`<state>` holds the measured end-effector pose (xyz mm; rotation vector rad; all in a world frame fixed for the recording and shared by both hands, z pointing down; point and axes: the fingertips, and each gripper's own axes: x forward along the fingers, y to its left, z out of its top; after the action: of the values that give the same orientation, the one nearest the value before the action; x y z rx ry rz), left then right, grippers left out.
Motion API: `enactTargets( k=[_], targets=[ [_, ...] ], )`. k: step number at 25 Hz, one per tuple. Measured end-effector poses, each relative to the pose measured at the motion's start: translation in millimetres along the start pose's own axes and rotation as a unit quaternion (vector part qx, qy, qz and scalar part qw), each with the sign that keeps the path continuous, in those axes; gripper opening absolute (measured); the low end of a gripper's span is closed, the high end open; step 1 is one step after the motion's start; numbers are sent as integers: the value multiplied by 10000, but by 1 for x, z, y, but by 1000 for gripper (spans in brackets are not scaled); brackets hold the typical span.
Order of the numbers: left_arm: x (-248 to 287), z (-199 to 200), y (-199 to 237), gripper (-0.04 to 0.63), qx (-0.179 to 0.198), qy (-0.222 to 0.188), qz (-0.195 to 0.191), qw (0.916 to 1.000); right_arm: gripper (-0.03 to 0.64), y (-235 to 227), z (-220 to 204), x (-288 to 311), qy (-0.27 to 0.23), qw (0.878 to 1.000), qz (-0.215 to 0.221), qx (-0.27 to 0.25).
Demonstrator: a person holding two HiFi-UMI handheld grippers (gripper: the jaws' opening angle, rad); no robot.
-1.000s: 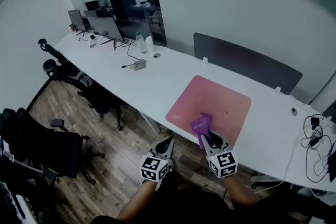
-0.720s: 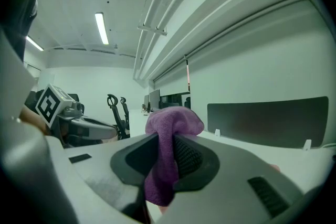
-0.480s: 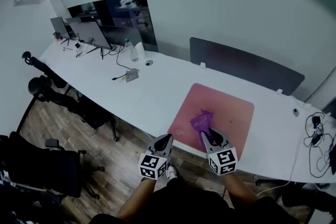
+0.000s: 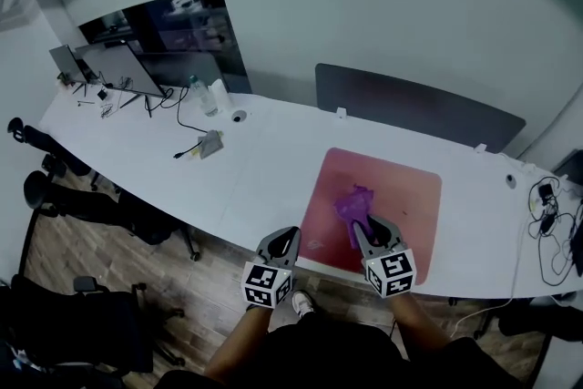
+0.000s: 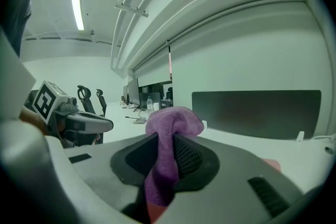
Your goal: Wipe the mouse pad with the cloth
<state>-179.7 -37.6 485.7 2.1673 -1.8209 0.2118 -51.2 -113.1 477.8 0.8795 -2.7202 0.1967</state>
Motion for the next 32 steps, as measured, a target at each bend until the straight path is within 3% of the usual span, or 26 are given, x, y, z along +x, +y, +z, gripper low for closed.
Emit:
enactTargets(
  k=[9,18,26,32],
  targets=[
    [9,-1,31,21,61,-35,-229,9997,92,-11,-8,33,99,9991,-416,-16],
    [42,-2,42,21,82,179,-305,9993,92,-28,-21,73,319,9987,-318,253],
    [68,16,62,21,190,124,-48,9997,94,-43,-30,123,533,9983,-41,222],
    [94,5,65,21,153,458,-50,9988,94,-56,-44,167,814,9961,39,347]
  ],
)
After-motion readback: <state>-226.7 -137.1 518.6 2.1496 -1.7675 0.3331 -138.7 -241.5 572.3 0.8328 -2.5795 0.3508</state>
